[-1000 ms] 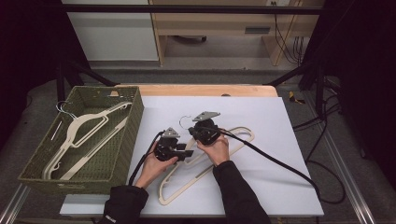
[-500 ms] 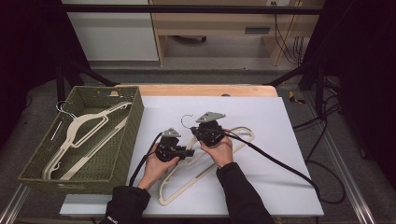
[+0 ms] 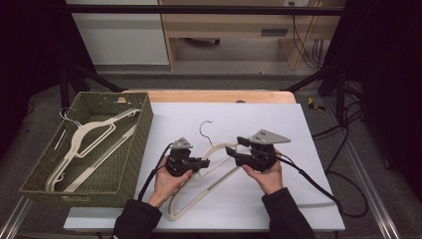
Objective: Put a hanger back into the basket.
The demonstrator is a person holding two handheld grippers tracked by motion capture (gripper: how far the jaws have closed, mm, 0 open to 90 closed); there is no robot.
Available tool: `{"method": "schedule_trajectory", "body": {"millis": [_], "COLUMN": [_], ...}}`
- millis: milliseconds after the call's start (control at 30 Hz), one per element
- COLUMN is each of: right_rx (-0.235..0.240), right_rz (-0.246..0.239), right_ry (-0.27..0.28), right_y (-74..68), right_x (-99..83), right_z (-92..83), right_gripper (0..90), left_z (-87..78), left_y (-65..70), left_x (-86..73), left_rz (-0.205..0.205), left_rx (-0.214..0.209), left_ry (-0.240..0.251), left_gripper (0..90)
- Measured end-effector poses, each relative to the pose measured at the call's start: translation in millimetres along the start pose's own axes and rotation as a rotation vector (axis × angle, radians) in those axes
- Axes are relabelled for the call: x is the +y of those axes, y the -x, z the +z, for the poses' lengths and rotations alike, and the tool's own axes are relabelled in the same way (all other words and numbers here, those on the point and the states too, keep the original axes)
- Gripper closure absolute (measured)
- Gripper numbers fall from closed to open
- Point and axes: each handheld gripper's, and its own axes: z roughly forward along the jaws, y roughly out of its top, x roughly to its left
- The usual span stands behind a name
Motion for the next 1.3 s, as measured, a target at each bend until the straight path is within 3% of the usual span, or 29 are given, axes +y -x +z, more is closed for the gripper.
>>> {"method": "schedule_trajectory", "body": {"millis": [133,333,567,833,1067,1300], "right_rx": [-0.01,0.0,-0.029,-0.035,-0.051,-0.061], "right_rz": [0.003,0.062,0.075,0.05,0.043,0.043], "right_ry": [0.02,0.021,0.035,0.044,0.052,0.047], "right_y": [7.3,23.0,27.8,28.9,30.7,32.2], "right_x": [-14.1,-34.8,-45.3,-47.8,-47.0,-47.4], "right_z": [-22.8,-41.6,-55.8,-61.3,-66.6,-66.6], "right_gripper": [26.0,15.3,10.5,6.5,4.8,4.0], "left_z": [-4.7,-11.2,-29.2,-61.7,-93.7,-130.4], "left_y": [9.9,21.4,32.9,50.2,47.3,31.6], "left_x": [1.2,1.7,8.4,19.9,28.5,34.5], "left_rz": [0.024,0.061,0.119,0.188,0.205,0.216], "left_rx": [-0.014,-0.009,-0.007,-0.007,0.003,0.04], "left_ry": [0.003,0.014,0.049,0.088,0.126,0.128], "left_gripper": [84.2,84.9,84.9,84.9,85.0,84.9]}}
